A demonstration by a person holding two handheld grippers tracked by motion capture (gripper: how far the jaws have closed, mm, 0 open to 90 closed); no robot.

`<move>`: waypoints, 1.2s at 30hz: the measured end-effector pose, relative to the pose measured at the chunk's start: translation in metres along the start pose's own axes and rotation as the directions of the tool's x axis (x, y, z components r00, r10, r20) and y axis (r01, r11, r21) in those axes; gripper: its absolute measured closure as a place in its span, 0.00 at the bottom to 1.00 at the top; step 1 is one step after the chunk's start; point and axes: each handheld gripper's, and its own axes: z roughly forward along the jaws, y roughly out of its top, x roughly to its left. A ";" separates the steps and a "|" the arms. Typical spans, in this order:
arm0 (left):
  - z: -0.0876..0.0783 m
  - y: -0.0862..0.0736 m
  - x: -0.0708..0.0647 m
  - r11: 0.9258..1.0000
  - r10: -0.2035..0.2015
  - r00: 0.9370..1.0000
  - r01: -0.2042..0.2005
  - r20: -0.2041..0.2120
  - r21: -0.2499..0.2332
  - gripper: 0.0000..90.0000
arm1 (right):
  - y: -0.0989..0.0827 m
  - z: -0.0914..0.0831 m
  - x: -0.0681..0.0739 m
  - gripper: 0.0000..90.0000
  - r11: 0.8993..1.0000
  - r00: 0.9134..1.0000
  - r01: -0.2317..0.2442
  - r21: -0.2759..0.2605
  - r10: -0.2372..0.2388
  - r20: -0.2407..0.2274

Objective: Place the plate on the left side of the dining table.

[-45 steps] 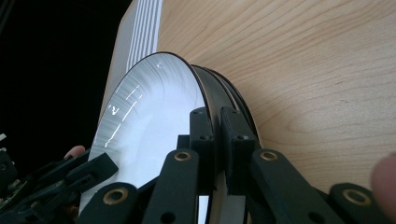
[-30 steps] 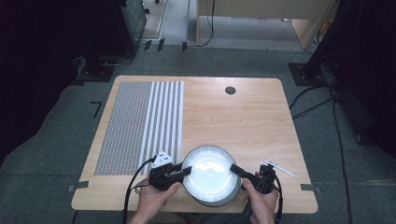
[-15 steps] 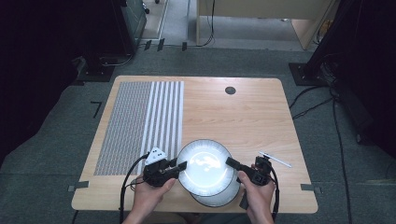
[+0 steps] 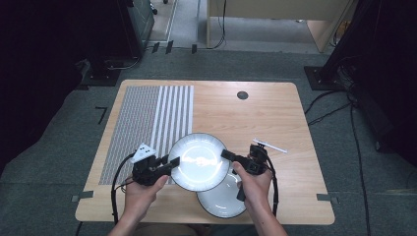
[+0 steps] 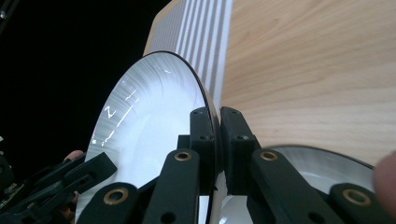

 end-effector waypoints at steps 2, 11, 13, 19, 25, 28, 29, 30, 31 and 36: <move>-0.003 0.002 0.008 1.000 -0.013 1.000 0.013 -0.010 -0.010 0.73 | 0.003 0.009 0.007 0.94 1.000 1.000 0.003 0.014 -0.003 -0.001; -0.011 0.010 0.036 0.998 -0.049 0.998 0.048 -0.039 -0.035 0.74 | 0.018 0.041 0.030 0.94 0.998 0.999 0.032 0.048 -0.031 -0.007; -0.011 0.012 0.039 0.999 -0.045 0.998 0.043 -0.049 -0.033 0.72 | 0.020 0.048 0.034 0.94 0.998 0.999 0.035 0.052 -0.035 -0.005; -0.010 0.019 0.056 0.998 -0.056 0.995 0.055 -0.088 -0.014 0.71 | 0.028 0.067 0.044 0.94 0.997 0.999 0.041 0.073 -0.041 0.004; -0.011 0.023 0.077 0.996 -0.090 0.990 0.090 -0.110 -0.006 0.71 | 0.034 0.090 0.055 0.94 0.994 0.998 0.050 0.094 -0.052 0.021; -0.011 0.024 0.087 0.995 -0.101 0.988 0.102 -0.121 -0.002 0.71 | 0.036 0.102 0.060 0.94 0.993 0.998 0.057 0.101 -0.060 0.023; -0.011 0.024 0.087 0.995 -0.101 0.988 0.102 -0.121 -0.002 0.71 | 0.036 0.102 0.060 0.94 0.993 0.998 0.057 0.101 -0.060 0.023; -0.011 0.026 0.095 0.994 -0.109 0.986 0.110 -0.128 0.001 0.71 | 0.037 0.110 0.063 0.94 0.993 0.998 0.062 0.103 -0.065 0.026; -0.010 0.027 0.098 0.994 -0.112 0.985 0.113 -0.131 0.004 0.71 | 0.038 0.114 0.064 0.94 0.992 0.997 0.065 0.106 -0.068 0.026; -0.006 0.030 0.115 0.994 -0.106 0.981 0.111 -0.161 0.024 0.70 | 0.041 0.134 0.070 0.94 0.991 0.996 0.076 0.114 -0.081 0.034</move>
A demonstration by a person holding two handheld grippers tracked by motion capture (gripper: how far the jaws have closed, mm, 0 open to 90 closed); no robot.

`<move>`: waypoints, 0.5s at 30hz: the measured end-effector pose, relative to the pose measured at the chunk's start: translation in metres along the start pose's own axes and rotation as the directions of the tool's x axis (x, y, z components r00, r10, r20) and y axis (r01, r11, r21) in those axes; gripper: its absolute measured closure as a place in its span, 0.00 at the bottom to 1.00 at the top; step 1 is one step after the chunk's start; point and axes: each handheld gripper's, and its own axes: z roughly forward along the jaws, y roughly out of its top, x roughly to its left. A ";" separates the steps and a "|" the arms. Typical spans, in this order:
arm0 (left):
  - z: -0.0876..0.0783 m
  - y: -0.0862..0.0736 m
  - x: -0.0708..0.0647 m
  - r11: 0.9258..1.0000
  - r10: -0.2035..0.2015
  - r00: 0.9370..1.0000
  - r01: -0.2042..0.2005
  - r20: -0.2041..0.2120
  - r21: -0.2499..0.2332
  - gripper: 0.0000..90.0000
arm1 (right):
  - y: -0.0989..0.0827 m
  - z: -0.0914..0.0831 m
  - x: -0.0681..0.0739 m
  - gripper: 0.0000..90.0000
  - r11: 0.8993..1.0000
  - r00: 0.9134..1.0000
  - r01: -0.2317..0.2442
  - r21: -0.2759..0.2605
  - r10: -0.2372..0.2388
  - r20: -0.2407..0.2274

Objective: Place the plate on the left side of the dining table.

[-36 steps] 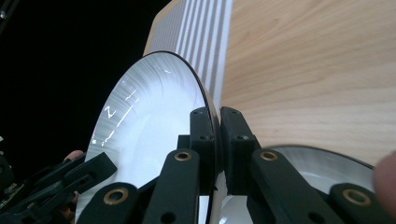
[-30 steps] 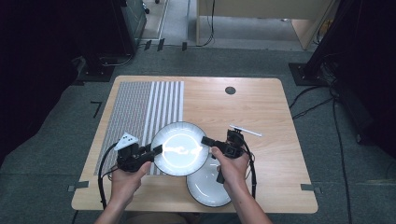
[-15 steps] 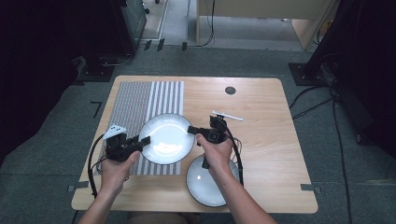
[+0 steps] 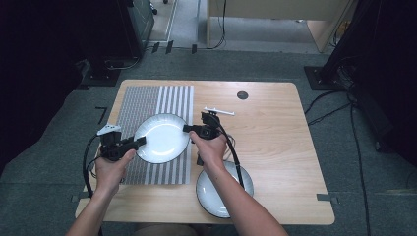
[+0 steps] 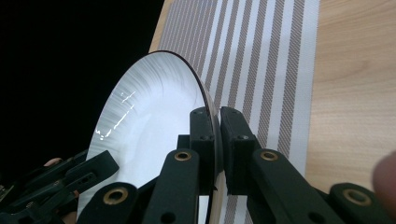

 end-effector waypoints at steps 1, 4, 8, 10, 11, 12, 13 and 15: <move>0.000 0.000 0.000 1.000 0.000 1.000 0.000 0.000 0.000 0.70 | 0.001 0.004 0.000 0.94 1.000 1.000 0.003 0.003 -0.003 0.002; 0.007 0.004 0.012 1.000 0.005 0.999 -0.004 -0.046 0.020 0.69 | 0.004 0.017 0.003 0.94 1.000 1.000 0.010 0.010 -0.010 0.012; 0.012 0.008 0.025 1.000 -0.007 0.997 0.008 -0.074 0.019 0.70 | 0.008 0.034 0.006 0.94 1.000 1.000 0.017 0.005 -0.017 0.010; 0.015 0.011 0.031 1.000 -0.006 0.996 0.008 -0.093 0.020 0.70 | 0.009 0.043 0.007 0.94 1.000 1.000 0.015 0.002 -0.015 0.008; 0.017 0.013 0.034 1.000 -0.007 0.995 0.009 -0.101 0.024 0.71 | 0.010 0.048 0.007 0.95 1.000 1.000 0.012 0.003 -0.012 0.011; 0.020 0.015 0.038 1.000 -0.011 0.994 0.014 -0.108 0.027 0.71 | 0.010 0.053 0.006 0.95 1.000 1.000 0.004 0.003 -0.004 0.009; 0.020 0.015 0.038 1.000 -0.011 0.994 0.014 -0.108 0.027 0.72 | 0.011 0.059 0.004 0.95 1.000 1.000 -0.002 0.004 0.002 0.012; 0.025 0.019 0.044 0.999 -0.017 0.993 0.021 -0.121 0.032 0.73 | 0.014 0.069 0.002 0.95 1.000 1.000 -0.026 0.012 0.026 0.012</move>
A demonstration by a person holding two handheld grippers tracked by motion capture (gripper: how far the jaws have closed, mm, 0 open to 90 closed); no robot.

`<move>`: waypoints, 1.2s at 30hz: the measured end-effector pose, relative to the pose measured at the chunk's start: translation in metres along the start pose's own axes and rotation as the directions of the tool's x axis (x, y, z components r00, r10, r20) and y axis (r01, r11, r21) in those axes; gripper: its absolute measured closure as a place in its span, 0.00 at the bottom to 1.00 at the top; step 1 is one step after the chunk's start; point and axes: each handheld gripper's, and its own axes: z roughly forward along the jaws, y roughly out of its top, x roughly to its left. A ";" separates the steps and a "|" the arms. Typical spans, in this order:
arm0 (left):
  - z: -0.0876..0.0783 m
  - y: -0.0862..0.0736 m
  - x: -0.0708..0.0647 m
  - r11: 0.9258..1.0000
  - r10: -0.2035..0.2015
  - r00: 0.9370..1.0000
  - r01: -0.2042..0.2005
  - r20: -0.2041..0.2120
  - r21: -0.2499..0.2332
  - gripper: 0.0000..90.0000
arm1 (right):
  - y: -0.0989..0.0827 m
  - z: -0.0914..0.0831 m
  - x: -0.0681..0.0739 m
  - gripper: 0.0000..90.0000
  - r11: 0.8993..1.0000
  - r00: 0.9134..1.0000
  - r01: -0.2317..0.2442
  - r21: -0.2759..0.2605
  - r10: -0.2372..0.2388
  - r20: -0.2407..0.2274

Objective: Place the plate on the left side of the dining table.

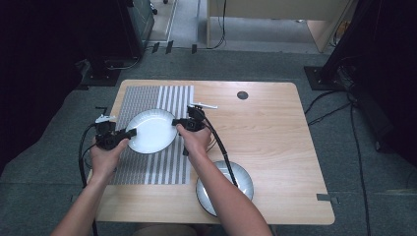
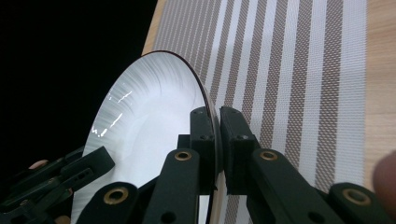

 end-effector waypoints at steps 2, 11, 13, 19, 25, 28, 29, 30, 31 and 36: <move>0.006 0.004 0.006 1.000 -0.009 1.000 0.009 -0.010 0.008 0.73 | 0.001 0.004 0.000 0.95 1.000 1.000 -0.008 0.006 0.008 0.002; 0.034 0.013 0.026 0.999 -0.043 0.998 0.043 -0.045 0.011 0.75 | 0.011 0.036 -0.006 0.94 1.000 1.000 -0.020 -0.003 0.020 0.008; 0.039 0.014 0.027 0.999 -0.036 0.997 0.037 -0.063 0.010 0.75 | 0.011 0.042 -0.008 0.95 1.000 1.000 -0.009 -0.018 0.009 0.011; 0.056 0.018 0.031 0.998 -0.059 0.994 0.061 -0.088 0.028 0.75 | 0.014 0.056 -0.015 0.94 0.999 1.000 -0.006 -0.031 0.006 0.022; 0.064 0.018 0.034 0.995 -0.083 0.993 0.087 -0.084 0.043 0.76 | 0.015 0.060 -0.018 0.94 0.999 0.999 0.000 -0.034 0.001 0.036; 0.068 0.017 0.033 0.995 -0.081 0.993 0.086 -0.091 0.052 0.76 | 0.014 0.064 -0.023 0.94 1.000 0.999 0.000 -0.023 0.001 0.048; 0.070 0.016 0.031 0.995 -0.075 0.993 0.081 -0.095 0.056 0.76 | 0.014 0.065 -0.025 0.94 1.000 0.998 0.009 -0.023 -0.008 0.054; 0.071 0.016 0.031 0.996 -0.069 0.993 0.074 -0.095 0.052 0.76 | 0.014 0.066 -0.025 0.93 1.000 0.998 0.014 -0.021 -0.012 0.062; 0.071 0.016 0.030 0.996 -0.064 0.993 0.069 -0.097 0.051 0.75 | 0.014 0.066 -0.026 0.93 1.000 0.998 0.014 -0.016 -0.013 0.067; 0.073 0.015 0.028 0.997 -0.045 0.993 0.051 -0.112 0.058 0.72 | 0.013 0.068 -0.027 0.93 1.000 0.997 0.013 -0.017 -0.011 0.071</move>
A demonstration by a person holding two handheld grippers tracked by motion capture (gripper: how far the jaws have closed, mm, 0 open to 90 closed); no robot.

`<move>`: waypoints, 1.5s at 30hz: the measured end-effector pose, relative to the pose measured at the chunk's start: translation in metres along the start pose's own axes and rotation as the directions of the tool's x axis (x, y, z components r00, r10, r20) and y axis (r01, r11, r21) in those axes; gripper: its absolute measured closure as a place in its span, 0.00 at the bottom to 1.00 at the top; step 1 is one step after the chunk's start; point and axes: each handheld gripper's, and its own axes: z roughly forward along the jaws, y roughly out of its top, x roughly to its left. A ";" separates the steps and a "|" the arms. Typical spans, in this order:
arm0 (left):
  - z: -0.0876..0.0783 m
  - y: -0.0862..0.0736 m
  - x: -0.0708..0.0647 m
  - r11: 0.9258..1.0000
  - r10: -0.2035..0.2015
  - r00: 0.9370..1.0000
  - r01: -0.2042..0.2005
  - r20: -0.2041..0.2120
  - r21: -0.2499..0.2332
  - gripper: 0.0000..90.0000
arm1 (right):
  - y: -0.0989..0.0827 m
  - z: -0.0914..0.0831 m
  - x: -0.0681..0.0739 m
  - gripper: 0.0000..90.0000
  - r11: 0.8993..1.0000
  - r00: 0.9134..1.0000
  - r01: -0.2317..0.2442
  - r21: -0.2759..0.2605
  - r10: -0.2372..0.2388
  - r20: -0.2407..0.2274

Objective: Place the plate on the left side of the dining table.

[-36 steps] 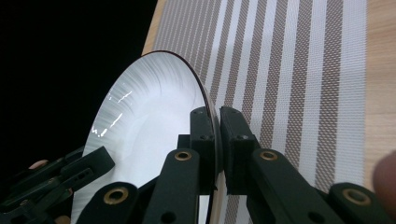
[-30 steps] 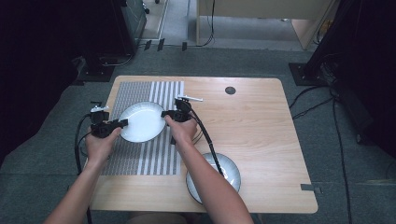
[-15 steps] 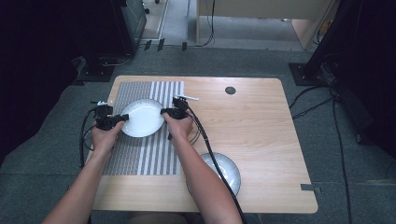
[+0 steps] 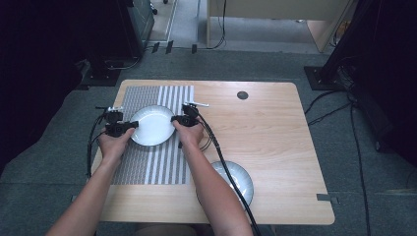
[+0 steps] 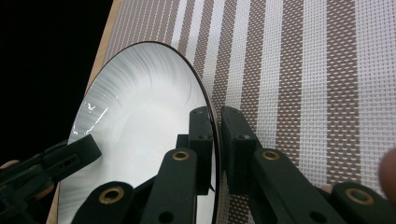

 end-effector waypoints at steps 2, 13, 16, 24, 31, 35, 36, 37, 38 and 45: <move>0.001 -0.001 -0.002 1.000 0.006 1.000 -0.006 0.003 0.002 0.68 | 0.000 0.001 -0.001 0.90 1.000 1.000 -0.005 0.002 0.005 -0.003; -0.003 0.001 -0.003 1.000 -0.006 1.000 0.006 -0.016 0.017 0.54 | 0.002 -0.005 0.005 0.63 0.998 0.998 0.050 -0.046 -0.047 0.048; -0.012 0.003 0.003 0.998 -0.059 0.996 0.060 -0.062 0.015 0.40 | 0.004 -0.009 0.004 0.59 0.991 0.985 0.126 -0.047 -0.119 0.125; -0.020 -0.001 0.004 0.998 -0.054 0.997 0.056 -0.052 0.024 0.14 | 0.005 -0.022 0.004 0.46 0.973 0.958 0.215 -0.084 -0.193 0.210; -0.035 -0.003 -0.002 0.999 -0.040 0.999 0.039 -0.036 -0.026 0.11 | 0.006 -0.035 0.012 0.32 0.964 0.957 0.266 -0.014 -0.262 0.128; -0.043 -0.007 -0.004 0.999 -0.022 0.999 0.021 -0.035 -0.043 0.11 | 0.004 -0.044 0.013 0.30 0.952 0.948 0.305 -0.013 -0.303 0.095; -0.046 -0.009 -0.006 0.999 -0.014 0.999 0.013 -0.032 -0.050 0.11 | 0.003 -0.050 0.013 0.30 0.953 0.951 0.301 -0.021 -0.299 0.076; -0.048 -0.011 -0.006 0.999 -0.004 1.000 0.003 -0.025 -0.051 0.11 | 0.003 -0.053 0.013 0.30 0.954 0.952 0.300 -0.021 -0.298 0.068; -0.050 -0.012 -0.007 0.999 0.006 1.000 -0.007 -0.012 -0.052 0.11 | 0.002 -0.055 0.014 0.29 0.950 0.949 0.311 -0.023 -0.309 0.062; -0.057 -0.018 -0.011 0.997 0.053 0.999 -0.053 0.001 -0.050 0.10 | -0.004 -0.072 0.017 0.31 0.932 0.931 0.362 -0.016 -0.360 0.063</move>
